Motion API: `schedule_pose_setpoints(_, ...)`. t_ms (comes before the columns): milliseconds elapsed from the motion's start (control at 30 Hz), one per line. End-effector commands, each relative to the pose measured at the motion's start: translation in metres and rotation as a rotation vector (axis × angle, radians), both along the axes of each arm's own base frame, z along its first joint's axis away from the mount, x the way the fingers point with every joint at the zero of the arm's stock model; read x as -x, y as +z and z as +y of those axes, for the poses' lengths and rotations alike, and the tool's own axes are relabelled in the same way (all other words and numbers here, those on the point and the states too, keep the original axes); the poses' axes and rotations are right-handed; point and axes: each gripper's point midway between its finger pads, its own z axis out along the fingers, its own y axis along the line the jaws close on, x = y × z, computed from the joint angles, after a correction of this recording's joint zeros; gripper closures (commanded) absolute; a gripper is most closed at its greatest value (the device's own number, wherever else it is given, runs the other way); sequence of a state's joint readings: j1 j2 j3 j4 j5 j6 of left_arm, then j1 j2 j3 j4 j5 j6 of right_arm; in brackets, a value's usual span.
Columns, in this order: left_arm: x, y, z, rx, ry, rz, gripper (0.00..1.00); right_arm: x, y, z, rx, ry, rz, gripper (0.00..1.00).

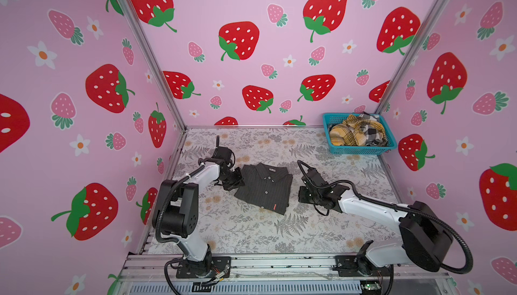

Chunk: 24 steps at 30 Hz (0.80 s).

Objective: Fold and stack the long sleeve shirts
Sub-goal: 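Open and withdraw the right gripper while the left gripper holds the shirt's side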

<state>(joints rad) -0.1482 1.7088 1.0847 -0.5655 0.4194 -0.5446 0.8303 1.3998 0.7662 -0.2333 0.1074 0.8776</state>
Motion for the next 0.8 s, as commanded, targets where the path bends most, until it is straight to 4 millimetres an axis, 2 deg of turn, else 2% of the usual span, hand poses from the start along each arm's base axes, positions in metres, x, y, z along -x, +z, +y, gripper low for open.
schedule_pose_setpoints(0, 0.002, -0.009, 0.019, -0.075, -0.009, 0.049, 1.00, 0.002, 0.003, -0.009, 0.004, -0.009, -0.010, 0.87)
schedule_pose_setpoints(200, 0.003, -0.018, 0.031, -0.070, 0.029, 0.066, 1.00, 0.007, -0.001, -0.010, -0.007, 0.000, -0.002, 0.87)
schedule_pose_setpoints(467, 0.014, -0.024, 0.027, -0.021, 0.067, 0.081, 1.00, 0.011, -0.011, -0.009, -0.015, 0.013, 0.021, 0.87)
schedule_pose_setpoints(767, 0.029, -0.029, 0.019, 0.046, 0.115, 0.083, 1.00, 0.010, -0.014, 0.004, -0.052, 0.031, 0.038, 0.88)
